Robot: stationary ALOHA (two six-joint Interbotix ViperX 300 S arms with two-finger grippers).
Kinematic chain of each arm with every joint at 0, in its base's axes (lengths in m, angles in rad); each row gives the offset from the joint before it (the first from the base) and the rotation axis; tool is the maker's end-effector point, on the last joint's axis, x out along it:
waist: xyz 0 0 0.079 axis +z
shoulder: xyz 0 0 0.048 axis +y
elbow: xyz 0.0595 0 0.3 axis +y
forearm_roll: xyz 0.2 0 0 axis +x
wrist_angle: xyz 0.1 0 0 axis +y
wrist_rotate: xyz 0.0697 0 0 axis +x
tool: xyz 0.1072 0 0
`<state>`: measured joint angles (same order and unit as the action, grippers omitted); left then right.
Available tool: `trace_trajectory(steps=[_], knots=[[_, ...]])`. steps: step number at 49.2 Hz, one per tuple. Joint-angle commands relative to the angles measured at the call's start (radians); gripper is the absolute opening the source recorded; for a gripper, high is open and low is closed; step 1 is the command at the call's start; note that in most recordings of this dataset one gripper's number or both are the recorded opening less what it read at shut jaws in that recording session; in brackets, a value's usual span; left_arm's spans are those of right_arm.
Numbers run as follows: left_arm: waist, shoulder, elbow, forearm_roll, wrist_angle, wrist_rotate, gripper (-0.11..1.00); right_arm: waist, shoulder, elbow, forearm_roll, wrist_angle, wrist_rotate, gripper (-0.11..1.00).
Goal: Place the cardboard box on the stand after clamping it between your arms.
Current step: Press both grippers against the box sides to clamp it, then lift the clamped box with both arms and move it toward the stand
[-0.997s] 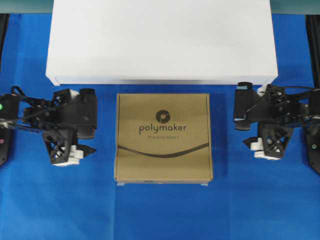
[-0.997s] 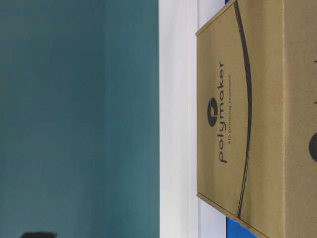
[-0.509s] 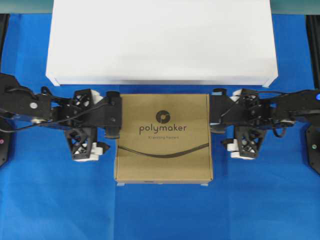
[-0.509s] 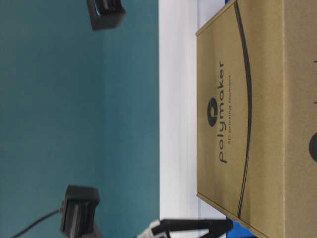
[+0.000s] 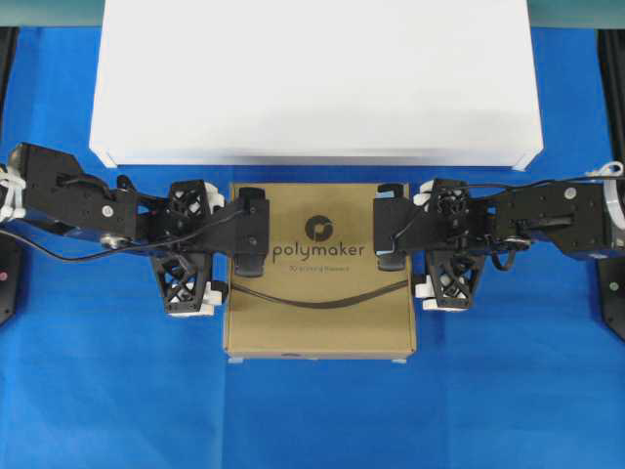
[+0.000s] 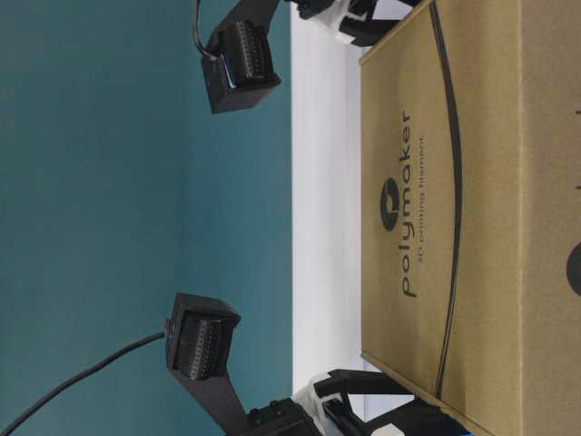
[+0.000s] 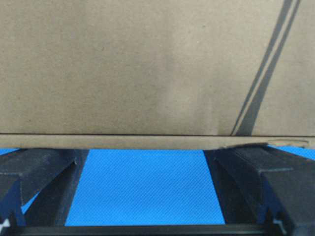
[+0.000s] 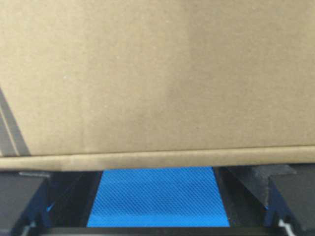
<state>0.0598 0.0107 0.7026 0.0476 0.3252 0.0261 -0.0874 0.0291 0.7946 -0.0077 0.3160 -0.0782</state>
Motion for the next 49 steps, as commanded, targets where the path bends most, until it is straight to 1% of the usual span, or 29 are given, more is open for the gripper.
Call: trace_trajectory(steps=[1,14,23,27,31,35,44,49], knots=[[-0.002,-0.002,-0.023,0.002,-0.018,0.003,0.86,0.003,-0.003,-0.040,0.002,-0.037,0.002,0.99],[-0.002,-0.003,-0.038,0.003,-0.017,0.002,0.86,-0.003,-0.005,-0.046,0.002,-0.043,0.003,0.99],[0.002,-0.034,-0.083,0.002,-0.003,0.000,0.86,-0.005,-0.041,-0.077,0.014,-0.031,0.009,0.99],[0.002,-0.057,-0.114,0.002,0.038,-0.002,0.86,-0.005,-0.074,-0.097,0.025,-0.009,0.009,0.99],[0.002,-0.089,-0.166,0.002,0.112,-0.009,0.86,-0.005,-0.118,-0.130,0.038,0.049,0.011,0.99],[0.002,-0.121,-0.224,0.002,0.202,-0.009,0.86,-0.005,-0.167,-0.176,0.044,0.132,0.011,0.99],[0.006,-0.167,-0.351,0.002,0.357,0.002,0.86,-0.008,-0.265,-0.293,0.044,0.334,0.008,0.99],[0.011,-0.183,-0.423,0.002,0.430,0.002,0.86,-0.009,-0.285,-0.350,0.044,0.423,0.008,0.99]])
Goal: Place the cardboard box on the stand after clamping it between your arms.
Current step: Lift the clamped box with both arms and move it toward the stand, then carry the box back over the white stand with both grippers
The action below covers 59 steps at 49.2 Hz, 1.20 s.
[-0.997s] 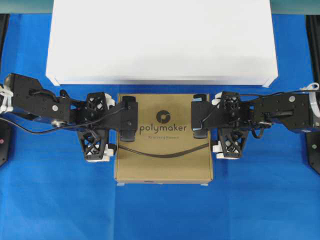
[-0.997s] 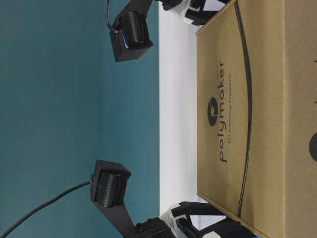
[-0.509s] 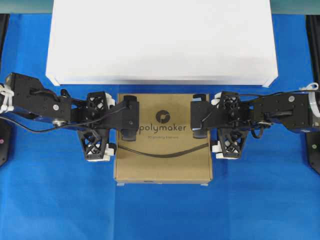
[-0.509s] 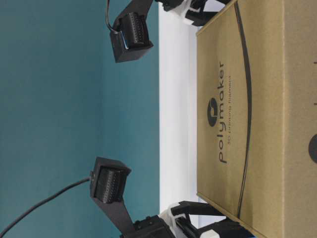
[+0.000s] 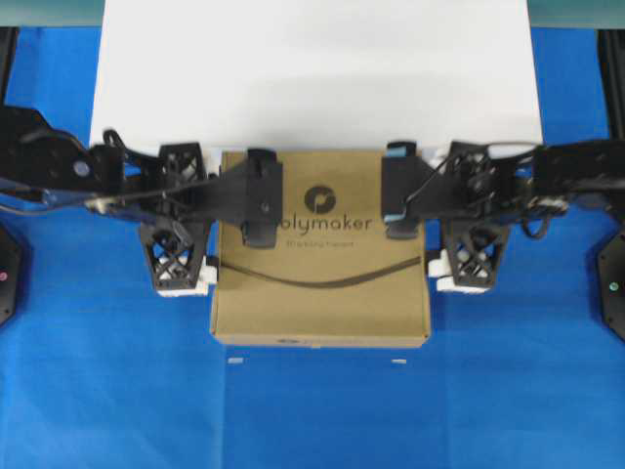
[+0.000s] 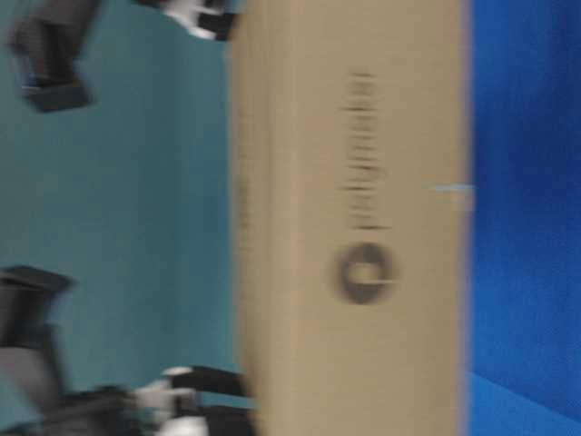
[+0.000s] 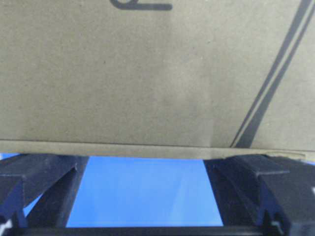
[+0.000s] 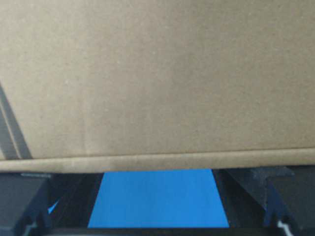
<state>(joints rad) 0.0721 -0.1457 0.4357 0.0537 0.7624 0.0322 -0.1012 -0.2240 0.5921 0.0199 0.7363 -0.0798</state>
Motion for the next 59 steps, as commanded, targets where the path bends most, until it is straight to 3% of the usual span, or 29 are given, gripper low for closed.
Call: trace_trajectory(steps=[1,8,34,59], knots=[[-0.002,-0.028,-0.170,-0.005,0.003,-0.005,0.86,0.005,-0.034,-0.156,0.017,0.015,0.008,0.99],[0.011,-0.026,-0.224,-0.005,0.043,-0.002,0.86,-0.003,-0.031,-0.187,0.017,0.052,0.003,0.99],[0.064,-0.012,-0.250,0.003,0.043,0.029,0.86,-0.051,-0.003,-0.196,0.017,-0.009,-0.006,0.99],[0.181,0.080,-0.291,0.003,0.041,0.156,0.86,-0.183,0.034,-0.247,0.044,-0.109,-0.112,0.99]])
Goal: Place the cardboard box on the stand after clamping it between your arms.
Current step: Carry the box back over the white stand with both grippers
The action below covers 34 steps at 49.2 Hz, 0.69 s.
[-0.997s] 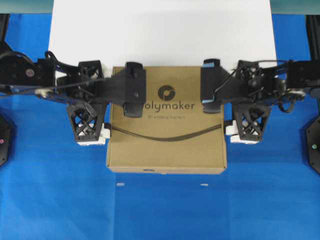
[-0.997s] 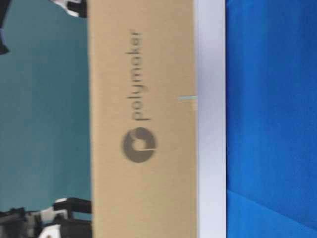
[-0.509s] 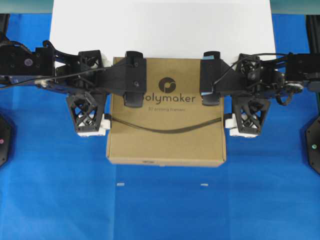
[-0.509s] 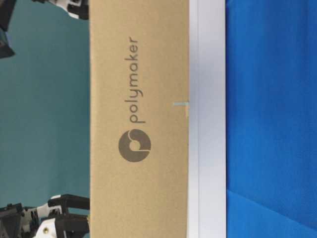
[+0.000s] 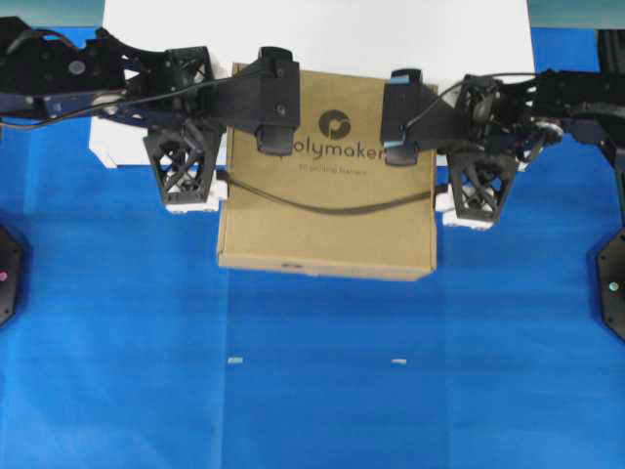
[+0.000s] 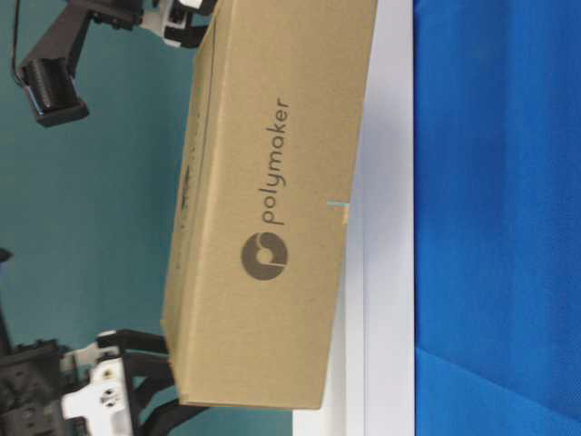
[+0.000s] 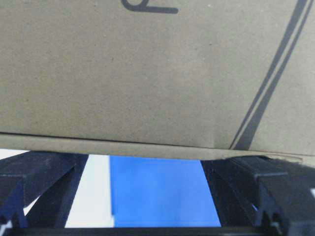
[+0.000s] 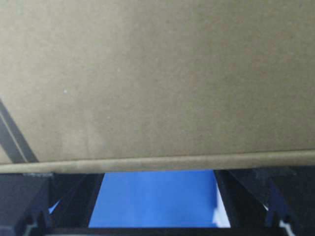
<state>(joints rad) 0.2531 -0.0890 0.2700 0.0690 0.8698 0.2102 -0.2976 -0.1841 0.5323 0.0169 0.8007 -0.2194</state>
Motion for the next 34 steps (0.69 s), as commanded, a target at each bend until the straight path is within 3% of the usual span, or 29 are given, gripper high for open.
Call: trace_trajectory(steps=[1,10,20,28,34], knots=[[0.003,0.025,-0.127,-0.012,-0.066,-0.017,0.86,0.009,-0.006,-0.189,0.049,-0.178,0.025,0.99],[0.054,0.043,-0.160,-0.012,-0.063,-0.003,0.86,-0.048,0.018,-0.198,0.067,-0.198,-0.018,0.99],[0.106,0.058,-0.167,-0.012,-0.067,0.014,0.86,-0.127,0.054,-0.239,0.196,-0.207,-0.176,0.99],[0.141,0.100,-0.196,-0.012,-0.071,0.048,0.86,-0.179,0.092,-0.305,0.345,-0.175,-0.347,0.99],[0.156,0.129,-0.235,-0.012,-0.069,0.081,0.86,-0.227,0.123,-0.334,0.396,-0.155,-0.422,0.99]])
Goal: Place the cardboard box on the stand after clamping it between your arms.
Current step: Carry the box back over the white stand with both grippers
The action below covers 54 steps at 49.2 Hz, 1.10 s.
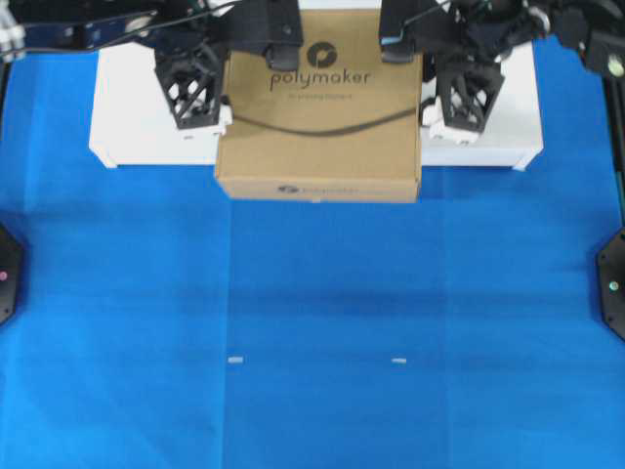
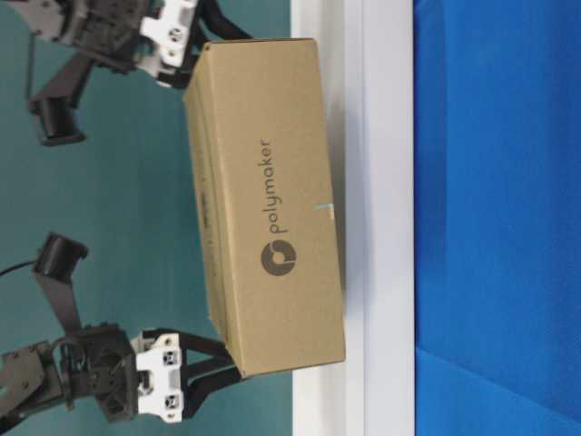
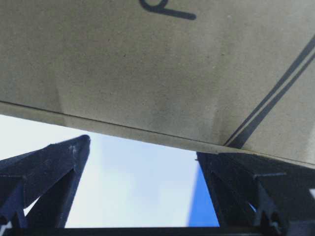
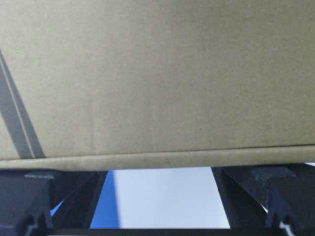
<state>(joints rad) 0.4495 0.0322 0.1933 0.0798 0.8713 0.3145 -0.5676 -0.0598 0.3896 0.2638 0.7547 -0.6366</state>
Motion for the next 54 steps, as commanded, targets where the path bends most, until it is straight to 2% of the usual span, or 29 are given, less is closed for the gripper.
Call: trace_trajectory(steps=[1,16,27,33,40,54], knots=[[-0.035,0.012,-0.170,-0.023,-0.072,-0.015,0.86,0.037,0.003,-0.192,0.150,-0.104,-0.011,0.99],[0.026,0.054,-0.255,-0.023,-0.069,0.034,0.86,-0.037,0.064,-0.227,0.170,-0.074,-0.075,0.99],[0.046,0.091,-0.298,-0.023,-0.072,0.043,0.86,-0.103,0.121,-0.278,0.250,-0.026,-0.175,0.99],[0.051,0.107,-0.299,-0.023,-0.072,0.041,0.85,-0.123,0.143,-0.305,0.276,-0.008,-0.222,0.99],[0.054,0.115,-0.299,-0.023,-0.071,0.037,0.85,-0.140,0.161,-0.318,0.279,0.008,-0.230,0.99],[0.063,0.115,-0.272,-0.023,-0.071,0.044,0.85,-0.152,0.172,-0.273,0.281,0.005,-0.258,0.99]])
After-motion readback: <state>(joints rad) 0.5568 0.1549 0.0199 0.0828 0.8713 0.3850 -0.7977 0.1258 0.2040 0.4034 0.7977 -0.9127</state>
